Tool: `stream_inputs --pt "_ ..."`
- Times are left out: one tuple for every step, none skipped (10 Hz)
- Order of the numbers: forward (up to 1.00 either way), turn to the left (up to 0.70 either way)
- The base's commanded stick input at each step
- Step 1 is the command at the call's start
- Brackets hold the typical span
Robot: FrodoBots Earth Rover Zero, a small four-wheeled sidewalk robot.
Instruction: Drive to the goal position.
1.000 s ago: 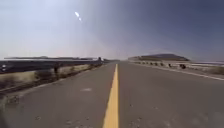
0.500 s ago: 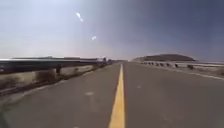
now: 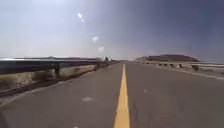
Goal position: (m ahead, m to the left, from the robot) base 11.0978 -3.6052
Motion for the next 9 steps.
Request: stream_inputs --pt "0.5 0.0" --pt "0.5 0.0" --pt "0.5 0.0" --pt "0.5 0.0" --pt "0.5 0.0" --pt "0.5 0.0" --pt "0.5 0.0" --pt "0.5 0.0" --pt "0.5 0.0"
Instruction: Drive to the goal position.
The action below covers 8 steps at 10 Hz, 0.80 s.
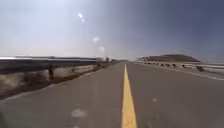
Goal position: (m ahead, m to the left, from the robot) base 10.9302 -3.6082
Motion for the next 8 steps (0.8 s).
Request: stream_inputs --pt "0.5 0.0" --pt "0.5 0.0" --pt "0.5 0.0" --pt "0.5 0.0" --pt "0.5 0.0" --pt "0.5 0.0" --pt "0.5 0.0" --pt "0.5 0.0"
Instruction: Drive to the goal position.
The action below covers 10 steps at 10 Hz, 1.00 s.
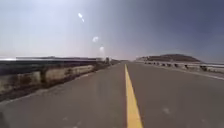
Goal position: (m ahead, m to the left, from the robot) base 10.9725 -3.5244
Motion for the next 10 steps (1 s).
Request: stream_inputs --pt "0.5 0.0" --pt "0.5 0.0" --pt "0.5 0.0" --pt "0.5 0.0" --pt "0.5 0.0" --pt "0.5 0.0" --pt "0.5 0.0" --pt "0.5 0.0" --pt "0.5 0.0" --pt "0.5 0.0"
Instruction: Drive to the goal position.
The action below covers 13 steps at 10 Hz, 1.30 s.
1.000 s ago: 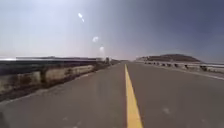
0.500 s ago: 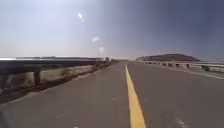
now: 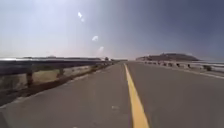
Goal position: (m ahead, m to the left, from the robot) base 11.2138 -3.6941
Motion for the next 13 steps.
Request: stream_inputs --pt "0.5 0.0" --pt "0.5 0.0" --pt "0.5 0.0" --pt "0.5 0.0" --pt "0.5 0.0" --pt "0.5 0.0" --pt "0.5 0.0" --pt "0.5 0.0" --pt "0.5 0.0" --pt "0.5 0.0" --pt "0.5 0.0" --pt "0.5 0.0" --pt "0.5 0.0"
